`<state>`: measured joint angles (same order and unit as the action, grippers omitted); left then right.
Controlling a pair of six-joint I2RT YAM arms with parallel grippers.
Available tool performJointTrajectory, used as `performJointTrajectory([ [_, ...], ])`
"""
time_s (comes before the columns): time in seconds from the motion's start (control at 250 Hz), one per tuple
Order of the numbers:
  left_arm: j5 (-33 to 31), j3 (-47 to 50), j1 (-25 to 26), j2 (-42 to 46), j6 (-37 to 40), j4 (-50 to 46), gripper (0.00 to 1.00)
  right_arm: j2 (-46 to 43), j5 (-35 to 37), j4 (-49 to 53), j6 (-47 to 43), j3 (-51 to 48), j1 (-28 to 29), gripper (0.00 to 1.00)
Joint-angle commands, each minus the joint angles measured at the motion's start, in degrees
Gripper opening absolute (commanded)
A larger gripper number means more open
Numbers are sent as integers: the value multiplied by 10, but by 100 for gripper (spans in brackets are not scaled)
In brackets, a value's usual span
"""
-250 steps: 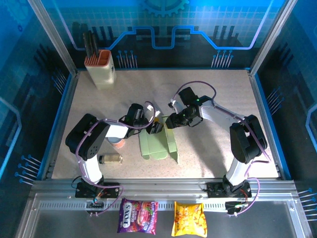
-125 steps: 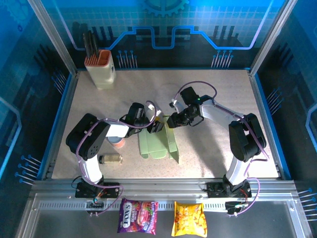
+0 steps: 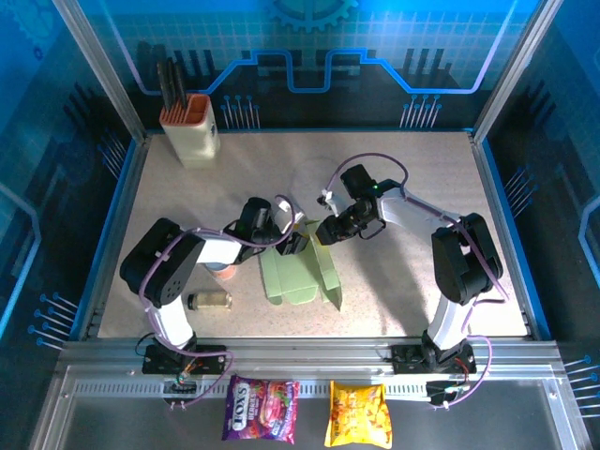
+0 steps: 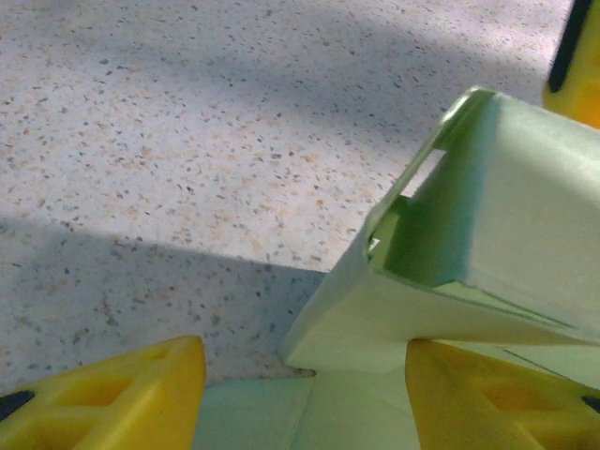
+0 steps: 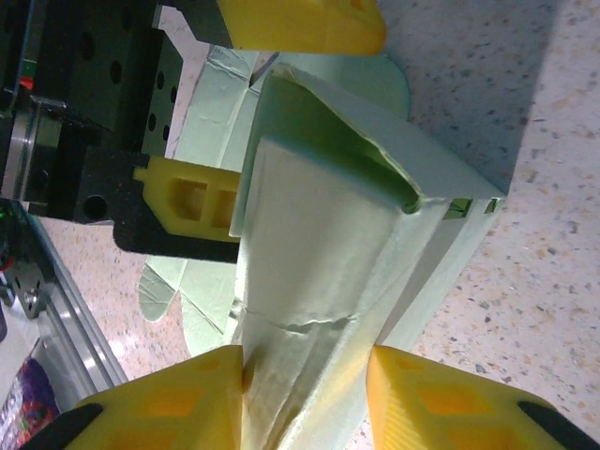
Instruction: Fold the paper box
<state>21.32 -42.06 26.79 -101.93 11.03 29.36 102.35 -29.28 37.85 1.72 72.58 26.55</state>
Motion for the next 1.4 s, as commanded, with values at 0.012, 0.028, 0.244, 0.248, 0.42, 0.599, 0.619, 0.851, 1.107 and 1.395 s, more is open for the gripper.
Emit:
performJointTrajectory([
  [0.012, -4, 30, 22, 46, 10, 18, 60, 15, -34, 37, -74, 12, 4, 37],
  [0.028, -7, 35, 23, 51, 8, 18, 60, 14, -36, 39, -80, 12, 4, 37],
  [0.244, -35, 88, 41, 88, -3, 22, 60, 18, -53, 70, -135, 25, 5, 36],
  [0.248, -35, 88, 41, 88, -3, 22, 60, 18, -54, 70, -135, 25, 4, 36],
  [0.42, -43, 92, 41, 75, 6, 37, 61, 19, -72, 74, -150, 26, 5, 36],
  [0.599, -40, 78, 41, 61, 18, 41, 57, 22, -63, 75, -146, 29, 6, 37],
  [0.619, -39, 77, 41, 61, 17, 41, 56, 22, -59, 74, -142, 29, 6, 36],
  [0.851, -24, 97, 49, 77, -4, 52, 55, 19, -33, 64, -113, 30, 5, 36],
  [1.107, -3, 114, 76, 93, -14, 49, 61, 13, -26, 53, -101, 31, 5, 38],
  [1.395, -24, 128, 92, 99, -26, 50, 60, 7, -31, 48, -95, 31, 5, 41],
])
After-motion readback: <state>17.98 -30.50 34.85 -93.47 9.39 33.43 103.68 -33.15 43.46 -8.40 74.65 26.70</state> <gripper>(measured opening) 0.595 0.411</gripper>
